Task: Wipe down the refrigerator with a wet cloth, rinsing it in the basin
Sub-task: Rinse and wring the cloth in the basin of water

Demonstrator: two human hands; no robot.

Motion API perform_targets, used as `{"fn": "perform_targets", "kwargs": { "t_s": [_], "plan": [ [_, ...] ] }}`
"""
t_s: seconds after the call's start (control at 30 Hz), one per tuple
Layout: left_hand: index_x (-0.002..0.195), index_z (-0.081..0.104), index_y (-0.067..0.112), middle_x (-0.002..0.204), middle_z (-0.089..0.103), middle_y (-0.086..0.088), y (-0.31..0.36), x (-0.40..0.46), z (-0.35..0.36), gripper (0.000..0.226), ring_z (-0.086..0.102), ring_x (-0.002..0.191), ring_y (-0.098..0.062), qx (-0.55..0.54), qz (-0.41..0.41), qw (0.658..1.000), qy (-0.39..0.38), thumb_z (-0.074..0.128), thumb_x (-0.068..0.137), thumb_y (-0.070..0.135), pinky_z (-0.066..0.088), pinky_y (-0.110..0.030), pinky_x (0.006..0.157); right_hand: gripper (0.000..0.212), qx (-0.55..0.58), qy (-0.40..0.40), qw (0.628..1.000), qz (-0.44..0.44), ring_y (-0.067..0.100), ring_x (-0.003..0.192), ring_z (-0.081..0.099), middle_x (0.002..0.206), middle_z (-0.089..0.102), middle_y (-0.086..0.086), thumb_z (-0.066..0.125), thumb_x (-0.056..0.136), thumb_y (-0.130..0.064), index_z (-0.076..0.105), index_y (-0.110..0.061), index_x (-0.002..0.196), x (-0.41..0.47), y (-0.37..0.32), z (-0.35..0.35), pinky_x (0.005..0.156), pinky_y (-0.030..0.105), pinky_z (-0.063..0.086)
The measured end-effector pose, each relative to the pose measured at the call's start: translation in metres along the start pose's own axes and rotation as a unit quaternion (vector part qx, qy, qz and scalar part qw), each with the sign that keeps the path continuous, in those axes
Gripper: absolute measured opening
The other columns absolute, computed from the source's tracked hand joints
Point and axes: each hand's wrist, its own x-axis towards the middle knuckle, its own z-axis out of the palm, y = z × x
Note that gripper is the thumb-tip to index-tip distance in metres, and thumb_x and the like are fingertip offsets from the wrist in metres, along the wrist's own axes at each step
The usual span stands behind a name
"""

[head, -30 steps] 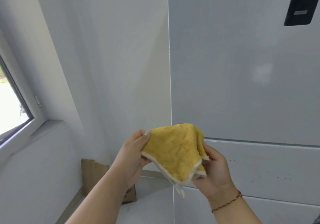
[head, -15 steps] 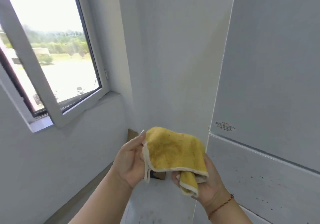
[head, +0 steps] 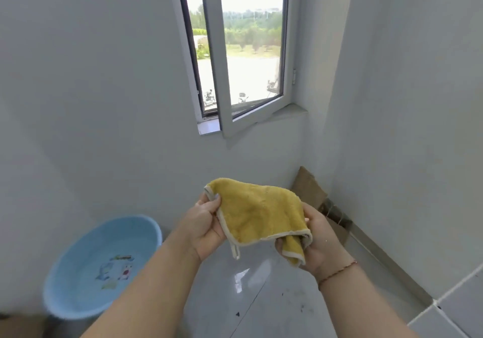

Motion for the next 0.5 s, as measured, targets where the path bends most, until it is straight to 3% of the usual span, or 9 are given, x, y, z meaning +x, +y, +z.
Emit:
{"fn": "perform_targets", "kwargs": {
  "t_s": [0.1,0.17,0.27,0.3,0.37,0.5],
  "plan": [
    [0.125,0.056,0.017,0.116,0.066,-0.025,0.034,-0.002,-0.051,0.029,0.069,0.097,-0.04,0.003,0.03,0.998,0.049,0.037,0.104,0.014,0.058,-0.057,0.071,0.037,-0.025,-0.032,0.998,0.049,0.038,0.092,0.064,0.111,0.064,0.023,0.047,0.087,-0.018,0.064,0.003,0.112,0.034,0.021,0.015,0.08,0.047,0.052],
    [0.129,0.053,0.011,0.108,0.068,-0.024,0.058,-0.002,-0.093,0.03,0.072,0.084,-0.035,0.009,0.049,0.995,0.088,0.039,0.103,0.016,0.06,-0.05,0.06,0.043,-0.063,-0.063,0.993,0.073,0.041,0.101,0.061,0.126,0.057,0.026,0.04,0.088,-0.009,0.056,0.004,0.127,0.06,0.043,0.029,0.084,0.051,0.052],
    [0.139,0.044,0.01,0.107,0.067,-0.021,0.098,0.0,-0.167,0.046,0.071,0.081,-0.032,-0.002,0.085,0.985,0.15,0.055,0.095,0.007,0.06,-0.045,0.06,0.041,-0.168,-0.065,0.981,0.074,0.033,0.08,0.065,0.116,0.06,0.02,0.044,0.089,0.0,0.055,-0.005,0.128,0.114,0.086,0.063,0.049,0.036,0.052],
    [0.141,0.041,0.017,0.11,0.065,-0.021,0.11,0.001,-0.192,0.055,0.071,0.082,-0.032,-0.009,0.096,0.98,0.173,0.058,0.091,0.0,0.06,-0.046,0.062,0.041,-0.214,-0.048,0.974,0.066,0.031,0.079,0.063,0.115,0.059,0.018,0.049,0.089,0.0,0.054,-0.01,0.128,0.13,0.101,0.073,0.046,0.032,0.049],
    [0.139,0.042,0.021,0.107,0.064,-0.022,0.135,0.004,-0.243,0.065,0.069,0.079,-0.032,-0.001,0.111,0.973,0.202,0.056,0.086,-0.013,0.06,-0.047,0.064,0.041,-0.294,-0.024,0.954,0.048,0.03,0.084,0.061,0.118,0.058,0.017,0.059,0.087,-0.002,0.054,-0.017,0.124,0.169,0.138,0.095,0.05,0.032,0.049],
    [0.129,0.055,-0.001,0.095,0.064,-0.02,0.177,0.014,-0.341,0.051,0.065,0.078,-0.03,0.057,0.096,0.957,0.269,0.046,0.084,-0.023,0.06,-0.035,0.054,0.037,-0.377,0.004,0.926,0.015,0.028,0.081,0.063,0.104,0.064,0.019,0.072,0.073,-0.003,0.064,-0.011,0.108,0.237,0.213,0.14,0.058,0.033,0.051]
  ]
}}
